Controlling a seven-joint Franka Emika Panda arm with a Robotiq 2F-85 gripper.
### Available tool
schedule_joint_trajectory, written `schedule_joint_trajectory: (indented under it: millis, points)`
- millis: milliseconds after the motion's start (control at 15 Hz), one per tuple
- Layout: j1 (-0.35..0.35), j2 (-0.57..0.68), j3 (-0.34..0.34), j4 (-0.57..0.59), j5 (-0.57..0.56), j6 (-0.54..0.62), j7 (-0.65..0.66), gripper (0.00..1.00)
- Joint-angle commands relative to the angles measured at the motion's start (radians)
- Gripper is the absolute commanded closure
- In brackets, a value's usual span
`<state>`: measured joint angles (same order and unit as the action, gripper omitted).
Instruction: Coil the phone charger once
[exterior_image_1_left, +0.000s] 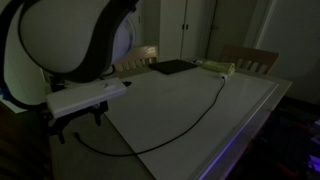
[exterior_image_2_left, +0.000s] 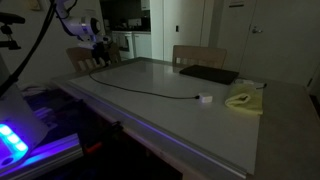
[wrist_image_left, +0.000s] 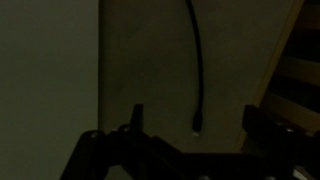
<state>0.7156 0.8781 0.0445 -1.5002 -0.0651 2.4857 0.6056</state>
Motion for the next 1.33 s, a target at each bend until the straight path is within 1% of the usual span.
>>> schedule_joint_trajectory:
  millis: [0, 400, 800, 867, 933, 1267]
  points:
    - [0.004, 0.048, -0.013, 0.055, 0.002, 0.004, 0.004, 0.00]
    - [-0.002, 0.093, -0.017, 0.106, 0.009, -0.007, -0.001, 0.00]
    - [0.000, 0.084, -0.024, 0.102, 0.011, -0.014, 0.015, 0.00]
    - [0.000, 0.080, -0.024, 0.097, 0.012, -0.011, 0.019, 0.09]
    - [0.000, 0.079, -0.025, 0.094, 0.013, -0.008, 0.025, 0.26]
    - [-0.002, 0.058, -0.030, 0.077, 0.013, 0.000, 0.058, 0.62]
